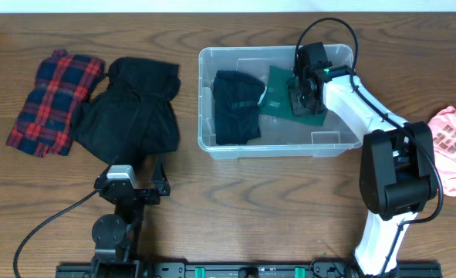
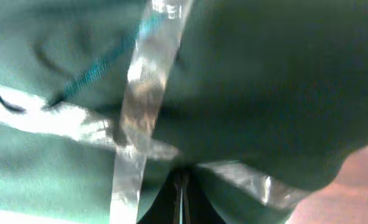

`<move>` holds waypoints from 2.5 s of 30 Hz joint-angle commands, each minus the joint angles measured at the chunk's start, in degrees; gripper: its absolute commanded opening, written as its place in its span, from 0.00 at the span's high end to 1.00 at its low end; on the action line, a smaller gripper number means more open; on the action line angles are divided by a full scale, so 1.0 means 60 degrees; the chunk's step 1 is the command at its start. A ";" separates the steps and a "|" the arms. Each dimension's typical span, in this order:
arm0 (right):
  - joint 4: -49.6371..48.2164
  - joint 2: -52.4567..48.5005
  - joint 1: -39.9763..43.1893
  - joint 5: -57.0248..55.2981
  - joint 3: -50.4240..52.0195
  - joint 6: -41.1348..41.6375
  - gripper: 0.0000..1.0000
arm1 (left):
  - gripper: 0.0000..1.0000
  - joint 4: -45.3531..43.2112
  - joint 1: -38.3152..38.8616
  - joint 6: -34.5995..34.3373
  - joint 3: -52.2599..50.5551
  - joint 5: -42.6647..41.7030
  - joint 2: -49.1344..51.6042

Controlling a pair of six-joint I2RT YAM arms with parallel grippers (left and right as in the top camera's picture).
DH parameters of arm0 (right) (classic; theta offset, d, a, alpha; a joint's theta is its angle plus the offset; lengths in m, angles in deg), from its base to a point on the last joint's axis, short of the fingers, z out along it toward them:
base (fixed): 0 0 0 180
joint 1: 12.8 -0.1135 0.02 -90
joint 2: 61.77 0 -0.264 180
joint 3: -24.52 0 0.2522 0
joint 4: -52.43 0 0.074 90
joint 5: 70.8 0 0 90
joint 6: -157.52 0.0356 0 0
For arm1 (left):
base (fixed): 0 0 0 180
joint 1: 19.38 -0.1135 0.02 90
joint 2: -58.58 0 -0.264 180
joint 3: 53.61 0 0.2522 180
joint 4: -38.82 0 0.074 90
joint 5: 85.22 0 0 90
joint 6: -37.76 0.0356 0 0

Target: Pack container

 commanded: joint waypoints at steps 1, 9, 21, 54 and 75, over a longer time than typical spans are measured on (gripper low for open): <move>-0.0251 -0.0102 -0.0015 -0.0226 0.0004 -0.0138 0.96 | 0.02 0.0339 0.0047 -0.0018 -0.0160 0.0146 -0.0058; 0.0652 -0.0044 -0.0033 0.0211 -0.0011 -0.0135 0.99 | 0.02 0.0339 0.0047 -0.0018 -0.0160 0.0146 -0.0058; 0.1843 -0.0044 -0.0025 0.0211 -0.0011 -0.0127 0.99 | 0.02 0.0339 0.0047 -0.0018 -0.0160 0.0149 -0.0058; 0.4044 0.0554 0.0087 0.0219 -0.2193 0.1217 0.99 | 0.02 0.0339 0.0047 -0.0018 -0.0160 0.0146 -0.0058; 0.2251 0.0324 0.0175 0.0568 -0.0430 0.2058 0.99 | 0.02 0.0339 0.0047 -0.0018 -0.0160 0.0146 -0.0058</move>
